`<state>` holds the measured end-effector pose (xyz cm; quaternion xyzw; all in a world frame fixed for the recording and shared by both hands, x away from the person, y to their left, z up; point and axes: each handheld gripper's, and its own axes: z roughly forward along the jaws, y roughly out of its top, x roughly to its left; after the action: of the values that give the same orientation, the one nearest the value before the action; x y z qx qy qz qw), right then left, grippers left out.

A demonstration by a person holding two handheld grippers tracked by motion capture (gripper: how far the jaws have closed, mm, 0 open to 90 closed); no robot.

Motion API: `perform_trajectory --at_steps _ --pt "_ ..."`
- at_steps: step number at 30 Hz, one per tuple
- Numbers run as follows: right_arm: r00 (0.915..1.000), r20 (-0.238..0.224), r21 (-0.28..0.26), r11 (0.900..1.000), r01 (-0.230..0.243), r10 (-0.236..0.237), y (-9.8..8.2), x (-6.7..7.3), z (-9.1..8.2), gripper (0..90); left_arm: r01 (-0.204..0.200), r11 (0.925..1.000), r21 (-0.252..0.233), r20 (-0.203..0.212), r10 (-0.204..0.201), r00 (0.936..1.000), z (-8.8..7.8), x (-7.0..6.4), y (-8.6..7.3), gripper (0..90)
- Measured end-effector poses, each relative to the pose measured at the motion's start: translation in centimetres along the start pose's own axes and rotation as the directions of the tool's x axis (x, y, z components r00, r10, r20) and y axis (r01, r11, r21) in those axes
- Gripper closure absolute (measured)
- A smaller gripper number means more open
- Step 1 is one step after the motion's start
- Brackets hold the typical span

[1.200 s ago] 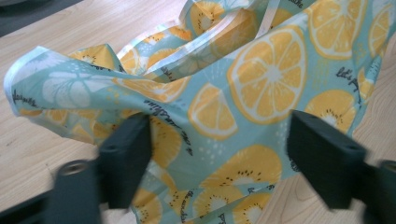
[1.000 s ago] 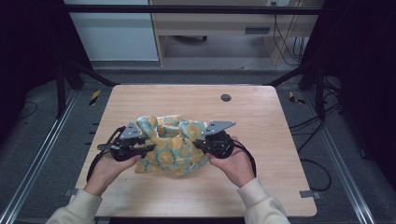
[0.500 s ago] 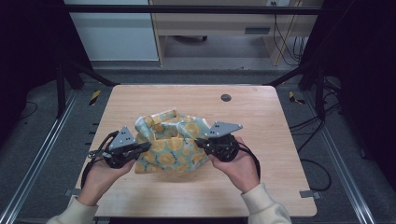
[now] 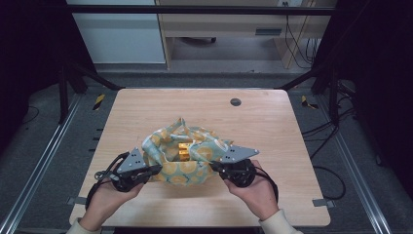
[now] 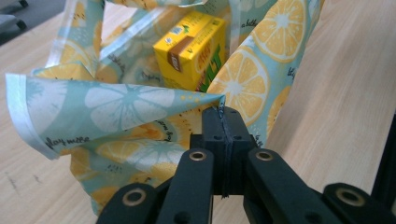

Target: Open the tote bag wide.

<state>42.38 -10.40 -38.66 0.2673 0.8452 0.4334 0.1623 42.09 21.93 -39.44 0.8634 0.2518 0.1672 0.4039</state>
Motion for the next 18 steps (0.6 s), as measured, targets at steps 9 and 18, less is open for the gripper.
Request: perform_trajectory --at_steps 9,18 --pt "0.9996 -0.011 0.041 0.999 -0.027 0.028 -2.5 0.3 1.2 88.7 0.016 0.9969 0.077 0.048 -0.02 0.9987 2.5 -0.7 -2.1 90.0" --pt "0.9996 -0.017 0.066 0.998 -0.023 0.024 -1.6 0.4 1.5 70.7 0.033 0.9917 0.124 0.066 -0.041 0.997 4.2 -0.5 -3.2 90.0"
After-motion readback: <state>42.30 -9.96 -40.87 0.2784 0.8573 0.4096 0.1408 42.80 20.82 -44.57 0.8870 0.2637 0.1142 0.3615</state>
